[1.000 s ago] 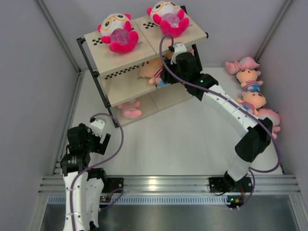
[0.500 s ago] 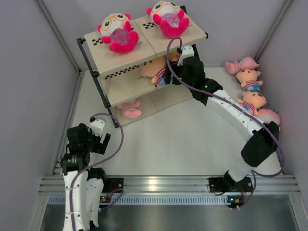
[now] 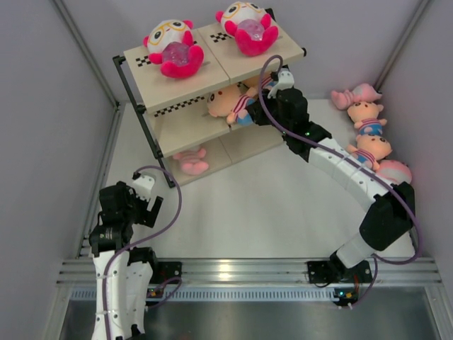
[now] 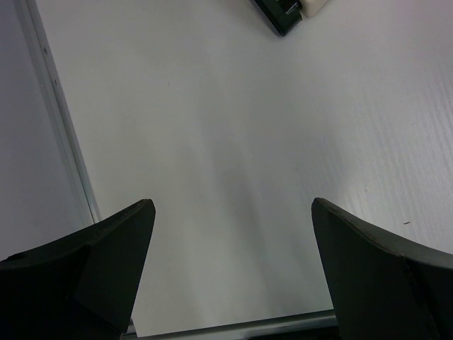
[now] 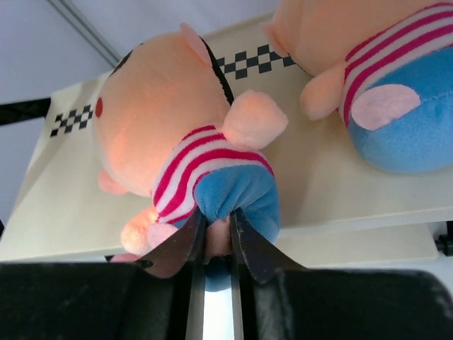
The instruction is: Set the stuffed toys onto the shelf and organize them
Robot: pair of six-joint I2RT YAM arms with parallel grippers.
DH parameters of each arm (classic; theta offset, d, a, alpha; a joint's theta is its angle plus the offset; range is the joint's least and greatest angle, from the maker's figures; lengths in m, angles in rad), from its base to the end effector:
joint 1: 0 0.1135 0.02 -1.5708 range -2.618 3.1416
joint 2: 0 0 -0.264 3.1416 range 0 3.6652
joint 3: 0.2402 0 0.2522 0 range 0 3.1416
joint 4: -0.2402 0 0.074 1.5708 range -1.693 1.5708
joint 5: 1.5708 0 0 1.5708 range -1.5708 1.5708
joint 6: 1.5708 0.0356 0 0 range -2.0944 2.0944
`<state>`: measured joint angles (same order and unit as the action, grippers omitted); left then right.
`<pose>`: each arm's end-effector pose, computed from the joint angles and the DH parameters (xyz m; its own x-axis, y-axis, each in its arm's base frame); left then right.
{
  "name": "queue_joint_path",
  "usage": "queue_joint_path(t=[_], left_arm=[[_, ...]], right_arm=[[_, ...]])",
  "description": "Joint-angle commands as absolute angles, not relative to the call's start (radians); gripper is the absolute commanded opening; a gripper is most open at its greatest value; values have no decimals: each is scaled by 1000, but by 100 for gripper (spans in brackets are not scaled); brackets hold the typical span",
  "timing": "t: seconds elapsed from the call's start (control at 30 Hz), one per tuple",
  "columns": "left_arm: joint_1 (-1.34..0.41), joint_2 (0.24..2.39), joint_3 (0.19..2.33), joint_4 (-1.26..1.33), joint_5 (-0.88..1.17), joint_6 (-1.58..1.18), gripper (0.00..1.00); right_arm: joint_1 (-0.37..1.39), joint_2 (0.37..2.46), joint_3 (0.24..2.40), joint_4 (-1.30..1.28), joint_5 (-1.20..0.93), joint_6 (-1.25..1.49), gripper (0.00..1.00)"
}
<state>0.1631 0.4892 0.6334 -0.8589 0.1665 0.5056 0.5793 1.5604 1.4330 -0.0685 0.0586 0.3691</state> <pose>0.1028 0.0109 0.2606 -0.5835 0.3880 -0.7134 0.2812 0.9207 0.2708 0.3152 0.2037 0.3846 -0.3317 0.2134 -0.9189 -0.4061 0.8469 0.3432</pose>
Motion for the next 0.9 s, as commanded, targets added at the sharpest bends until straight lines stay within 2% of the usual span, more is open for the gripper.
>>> queue_joint_path(t=[0.0,0.2,0.47,0.53,0.57,0.63,0.67,0.77,0.87], left_arm=[[169,494,635,-811,166,508,99],[167,489,635,-811,169,508,99],[167,485,634,-811,170,508,99],[167,485,634,-811,170,509,99],[167,483,632,-810,170,511,99],[167,483,634,-811,170,509,99],[167,482,634,-813,170,511,99],[167,482,634,-811,170,511,99],[166,479,634,-811,170,509,99]], right_arm=[[569,1546,1420,72,89,437,12],[560,1566,1448,127,149,491,0],[546,1640,1471,161,129,577,1],[546,1640,1470,160,137,581,12],[546,1634,1470,156,138,578,24],[546,1617,1470,138,134,565,39],[546,1608,1470,129,129,549,53],[546,1556,1468,65,129,510,70],[546,1477,1456,-29,144,451,81]])
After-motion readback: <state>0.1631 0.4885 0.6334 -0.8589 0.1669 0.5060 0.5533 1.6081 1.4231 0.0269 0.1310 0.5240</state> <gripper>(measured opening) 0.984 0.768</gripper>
